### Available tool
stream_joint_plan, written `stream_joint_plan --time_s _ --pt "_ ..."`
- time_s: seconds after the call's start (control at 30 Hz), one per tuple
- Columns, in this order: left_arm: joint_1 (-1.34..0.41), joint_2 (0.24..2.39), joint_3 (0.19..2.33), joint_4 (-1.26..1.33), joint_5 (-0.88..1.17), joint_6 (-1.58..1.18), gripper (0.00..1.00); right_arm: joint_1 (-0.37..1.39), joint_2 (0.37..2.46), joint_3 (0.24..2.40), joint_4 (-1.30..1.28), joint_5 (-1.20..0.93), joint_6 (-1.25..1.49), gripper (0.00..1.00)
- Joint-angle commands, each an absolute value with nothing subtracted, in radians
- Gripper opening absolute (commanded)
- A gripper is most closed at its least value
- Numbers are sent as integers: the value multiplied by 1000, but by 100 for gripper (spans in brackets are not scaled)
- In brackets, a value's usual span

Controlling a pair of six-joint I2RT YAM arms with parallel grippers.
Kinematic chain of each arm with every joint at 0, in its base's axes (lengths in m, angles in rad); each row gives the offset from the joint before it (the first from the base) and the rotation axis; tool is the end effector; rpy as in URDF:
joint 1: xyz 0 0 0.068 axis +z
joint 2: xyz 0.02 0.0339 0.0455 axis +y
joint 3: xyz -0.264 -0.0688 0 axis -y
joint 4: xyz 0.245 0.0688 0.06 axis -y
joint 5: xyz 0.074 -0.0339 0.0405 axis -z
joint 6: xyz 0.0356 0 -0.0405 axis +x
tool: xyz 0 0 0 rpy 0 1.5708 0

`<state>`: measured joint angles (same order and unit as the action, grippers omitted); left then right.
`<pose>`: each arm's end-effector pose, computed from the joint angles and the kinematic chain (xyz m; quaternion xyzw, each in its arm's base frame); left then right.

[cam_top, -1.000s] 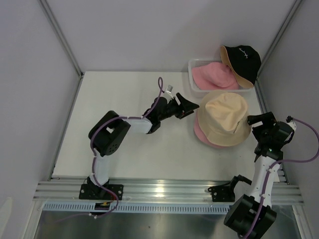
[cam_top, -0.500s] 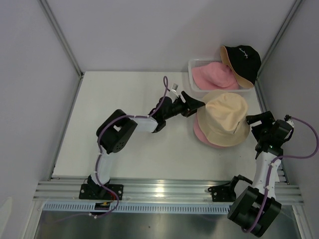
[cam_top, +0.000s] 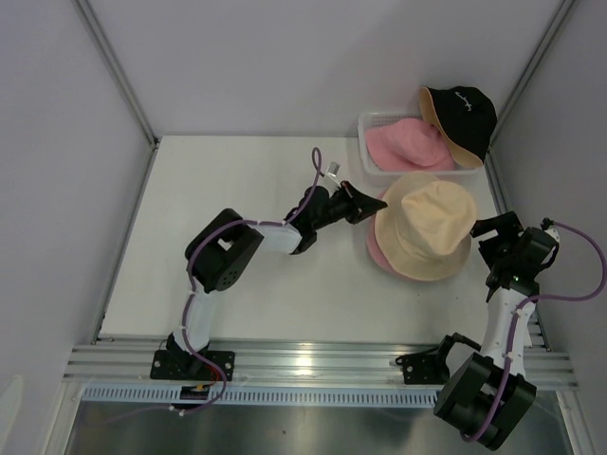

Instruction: Stack the hats

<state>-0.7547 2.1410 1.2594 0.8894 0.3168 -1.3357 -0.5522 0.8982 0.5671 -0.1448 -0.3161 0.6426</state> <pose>0.3366 -0.3317 0.1856 -0.0919 0.6985 -0.6621 0.2556 0.1783 -0.0968 0.2477 0.4066 0.7433 0.1575 0.5074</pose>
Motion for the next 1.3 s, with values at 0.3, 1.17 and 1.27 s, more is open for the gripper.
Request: stream_joint_plan --time_s 0.3,1.17,1.27 --pt "-746 2054 1135 759 189 -1304 1 -557 884 588 -146 -290 618 86" --pt "-775 1944 1152 400 40 -1118 1 -499 1046 641 213 -568 588 82" --pt "-779 1956 1164 393 35 -1120 1 -413 1092 670 195 -526 549 82"
